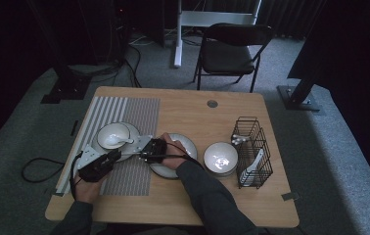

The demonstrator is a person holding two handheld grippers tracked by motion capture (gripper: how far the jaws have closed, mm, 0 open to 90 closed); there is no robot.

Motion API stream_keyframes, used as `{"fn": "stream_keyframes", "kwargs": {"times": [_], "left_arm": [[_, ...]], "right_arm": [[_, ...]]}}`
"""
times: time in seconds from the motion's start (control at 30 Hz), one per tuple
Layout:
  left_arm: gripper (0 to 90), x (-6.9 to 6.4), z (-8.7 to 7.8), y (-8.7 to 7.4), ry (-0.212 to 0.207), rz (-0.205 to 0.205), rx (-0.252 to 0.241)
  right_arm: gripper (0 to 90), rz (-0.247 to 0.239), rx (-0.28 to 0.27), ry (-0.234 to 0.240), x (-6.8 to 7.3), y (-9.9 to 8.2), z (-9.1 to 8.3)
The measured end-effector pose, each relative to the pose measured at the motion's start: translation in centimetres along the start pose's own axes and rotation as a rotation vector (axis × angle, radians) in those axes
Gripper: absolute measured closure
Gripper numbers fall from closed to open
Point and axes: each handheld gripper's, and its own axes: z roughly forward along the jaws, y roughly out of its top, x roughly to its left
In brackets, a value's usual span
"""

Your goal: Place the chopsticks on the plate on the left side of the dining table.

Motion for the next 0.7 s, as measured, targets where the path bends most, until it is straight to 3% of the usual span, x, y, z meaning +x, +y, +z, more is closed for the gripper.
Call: {"fn": "stream_keyframes", "kwargs": {"times": [0.13, 0.37, 0.7], "left_arm": [[78.9, 0.0, 0.0, 0.1, 0.0, 0.002, -0.001], [78.9, -0.2, 0.1, 0.2, -0.003, 0.006, -0.001], [78.5, -0.7, 0.3, 0.6, -0.019, 0.013, -0.007]], "right_arm": [[69.4, 0.047, -0.019, -0.055, -0.3, -0.3, -1.4], [70.3, 0.098, -0.025, -0.106, -0.4, -0.9, -3.1], [70.1, 0.178, -0.041, -0.13, 0.6, -2.1, -4.4]]}}
